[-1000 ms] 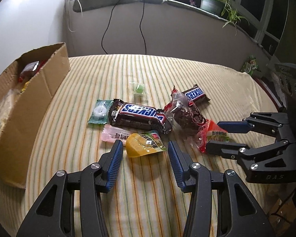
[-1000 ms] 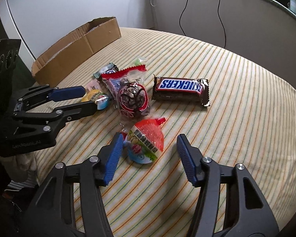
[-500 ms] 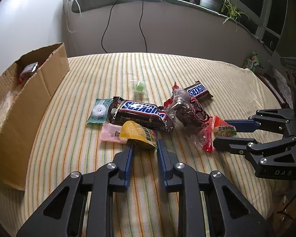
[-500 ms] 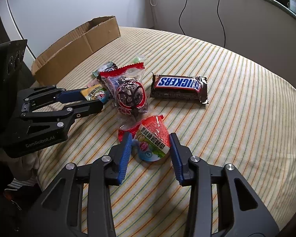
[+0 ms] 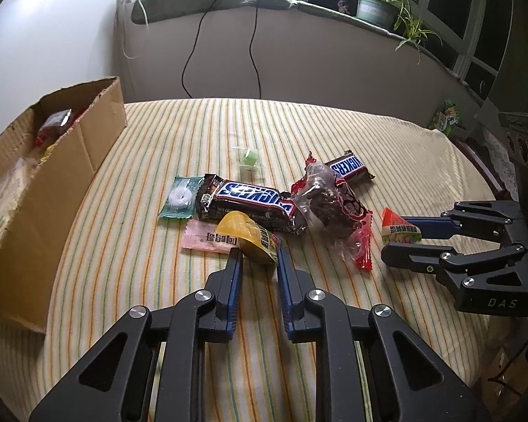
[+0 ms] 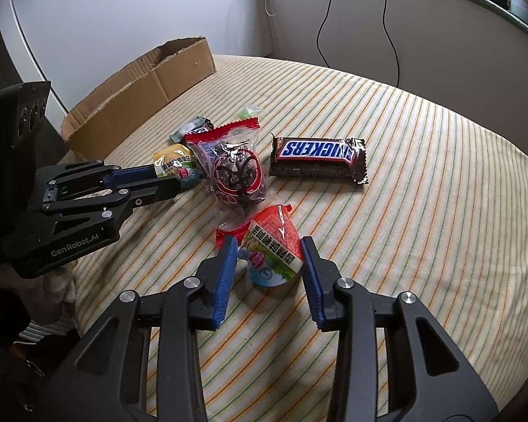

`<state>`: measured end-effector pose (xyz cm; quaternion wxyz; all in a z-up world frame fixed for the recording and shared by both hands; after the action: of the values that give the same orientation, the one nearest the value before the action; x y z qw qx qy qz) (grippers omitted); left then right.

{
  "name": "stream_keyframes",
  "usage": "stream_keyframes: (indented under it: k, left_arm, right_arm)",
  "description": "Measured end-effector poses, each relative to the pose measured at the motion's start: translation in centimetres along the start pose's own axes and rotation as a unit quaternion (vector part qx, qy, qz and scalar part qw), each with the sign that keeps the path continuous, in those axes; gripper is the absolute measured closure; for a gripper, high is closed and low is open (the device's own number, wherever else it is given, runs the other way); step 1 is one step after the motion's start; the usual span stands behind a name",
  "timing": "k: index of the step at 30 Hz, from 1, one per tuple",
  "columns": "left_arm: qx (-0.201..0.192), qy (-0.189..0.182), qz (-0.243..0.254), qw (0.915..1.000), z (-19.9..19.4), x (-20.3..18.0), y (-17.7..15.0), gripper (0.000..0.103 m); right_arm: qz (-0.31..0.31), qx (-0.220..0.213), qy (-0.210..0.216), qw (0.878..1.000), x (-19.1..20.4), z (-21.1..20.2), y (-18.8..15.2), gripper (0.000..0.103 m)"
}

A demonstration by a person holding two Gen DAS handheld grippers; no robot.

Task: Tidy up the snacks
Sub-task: 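Grasp the yellow packet with the left gripper while the right gripper grasps the red-wrapped toy candy, then carry the yellow packet with the left gripper while the right gripper carries the toy candy to the box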

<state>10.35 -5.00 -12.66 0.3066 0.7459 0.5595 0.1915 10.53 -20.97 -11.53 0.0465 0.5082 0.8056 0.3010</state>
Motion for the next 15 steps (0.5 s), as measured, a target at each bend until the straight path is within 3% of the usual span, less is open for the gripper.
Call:
stream_keyframes:
  k: [15]
  left_arm:
    - [-0.032, -0.010, -0.021, 0.9992, -2.9, 0.8, 0.0, 0.085]
  right_arm:
    - [0.014, -0.022, 0.002, 1.000, -0.2, -1.9, 0.4, 0.065]
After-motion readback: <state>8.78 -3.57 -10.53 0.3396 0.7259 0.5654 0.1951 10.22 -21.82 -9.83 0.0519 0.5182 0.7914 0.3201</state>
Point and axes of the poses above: each gripper's, at about its wrist camera, not at the fingertips, and z roughly the way its jaws point, x to its left, y to its top, the point moved 2 cm from there along z, roughly the way its jaws point, and after that the axes turned 7 degrees about z, right-handed, at the moved point
